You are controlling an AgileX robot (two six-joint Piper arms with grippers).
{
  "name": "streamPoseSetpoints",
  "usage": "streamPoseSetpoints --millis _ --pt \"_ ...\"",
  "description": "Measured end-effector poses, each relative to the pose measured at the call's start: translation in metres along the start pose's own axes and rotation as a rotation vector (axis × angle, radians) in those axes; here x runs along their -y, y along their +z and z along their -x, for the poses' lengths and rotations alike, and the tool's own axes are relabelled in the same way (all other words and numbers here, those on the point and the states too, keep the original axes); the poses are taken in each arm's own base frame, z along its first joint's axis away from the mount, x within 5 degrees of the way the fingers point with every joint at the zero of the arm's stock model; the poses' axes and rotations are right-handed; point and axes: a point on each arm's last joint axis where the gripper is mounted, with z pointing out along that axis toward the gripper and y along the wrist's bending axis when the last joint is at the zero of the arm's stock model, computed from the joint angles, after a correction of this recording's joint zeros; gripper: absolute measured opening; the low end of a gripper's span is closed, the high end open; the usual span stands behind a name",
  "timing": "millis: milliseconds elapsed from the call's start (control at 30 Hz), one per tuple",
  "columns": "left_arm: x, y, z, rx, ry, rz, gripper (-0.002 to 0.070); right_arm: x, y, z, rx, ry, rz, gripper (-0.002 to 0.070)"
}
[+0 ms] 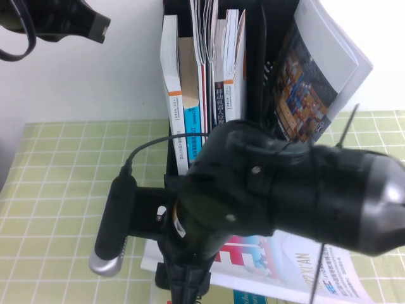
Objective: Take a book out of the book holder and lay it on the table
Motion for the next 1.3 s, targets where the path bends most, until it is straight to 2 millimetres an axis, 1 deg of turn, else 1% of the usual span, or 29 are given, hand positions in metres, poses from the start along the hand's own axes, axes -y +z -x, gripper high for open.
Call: streamPoseSetpoints --millis 100,233,333,367,400,433,500,533,567,600,667,733,800,900,1067,1133,1167,1233,1267,1300 --pt "0.0 0.0 0.0 -0.002 0.0 0.0 -0.0002 -0.003 -0.019 0.0 0.054 -0.008 0.033 0.0491" --pt "0.0 0.003 -0.003 -0.015 0.0 -0.002 -0.0002 -0.001 -0.051 -0.004 0.117 -0.037 0.009 0.0495" --pt "0.001 0.008 -0.009 -0.039 -0.001 -0.006 -0.0002 -0.001 -0.07 -0.012 0.109 -0.083 -0.01 0.0491" --pt "0.002 0.008 -0.012 -0.045 -0.001 -0.007 -0.0002 0.0 -0.075 -0.016 0.09 -0.092 -0.018 0.048" --pt "0.002 0.009 -0.015 -0.05 -0.001 -0.007 -0.0002 0.0 -0.079 -0.02 0.067 -0.098 -0.025 0.0454" --pt "0.003 0.009 -0.019 -0.055 -0.001 -0.008 -0.0003 0.001 -0.083 -0.024 0.038 -0.099 -0.036 0.041" --pt "0.004 0.009 -0.028 -0.065 -0.002 -0.009 -0.0003 0.003 -0.089 -0.031 -0.018 -0.097 -0.066 0.0288" --pt "0.005 0.009 -0.034 -0.067 -0.003 -0.011 -0.0002 0.004 -0.093 -0.035 -0.04 -0.091 -0.077 0.0202" --pt "0.006 0.007 -0.04 -0.066 -0.009 -0.016 -0.0002 0.005 -0.097 -0.038 -0.056 -0.081 -0.088 0.0132" --pt "0.008 0.004 -0.045 -0.061 -0.015 -0.019 -0.0002 0.006 -0.1 -0.041 -0.064 -0.069 -0.097 0.0094" --pt "0.012 -0.002 -0.061 -0.051 -0.028 -0.033 -0.0002 0.007 -0.111 -0.047 -0.068 -0.028 -0.122 0.0041" --pt "0.015 -0.01 -0.077 -0.034 -0.039 -0.044 -0.0002 0.008 -0.123 -0.052 -0.052 0.021 -0.149 0.0019" --pt "0.02 -0.017 -0.097 -0.027 -0.051 -0.055 -0.0002 0.008 -0.135 -0.056 -0.025 0.068 -0.171 0.001" --pt "0.027 -0.036 -0.127 0.016 -0.074 -0.076 -0.0002 0.007 -0.158 -0.066 0.036 0.136 -0.198 0.0006" --pt "0.041 -0.07 -0.179 0.102 -0.123 -0.138 -0.0002 0.001 -0.211 -0.091 0.201 0.235 -0.25 0.0003" --pt "0.046 -0.081 -0.199 0.14 -0.134 -0.155 -0.0002 -0.002 -0.226 -0.102 0.282 0.258 -0.272 0.0003" --pt "0.049 -0.086 -0.21 0.164 -0.137 -0.162 -0.0002 -0.005 -0.232 -0.11 0.322 0.271 -0.281 0.0003" --pt "0.053 -0.097 -0.228 0.216 -0.139 -0.169 -0.0003 -0.012 -0.237 -0.124 0.382 0.301 -0.291 0.0003" --pt "0.055 -0.101 -0.238 0.241 -0.142 -0.174 -0.0003 -0.016 -0.237 -0.132 0.411 0.319 -0.295 0.0003" --pt "0.056 -0.104 -0.244 0.26 -0.144 -0.177 -0.0003 -0.02 -0.232 -0.139 0.421 0.333 -0.29 0.0003"
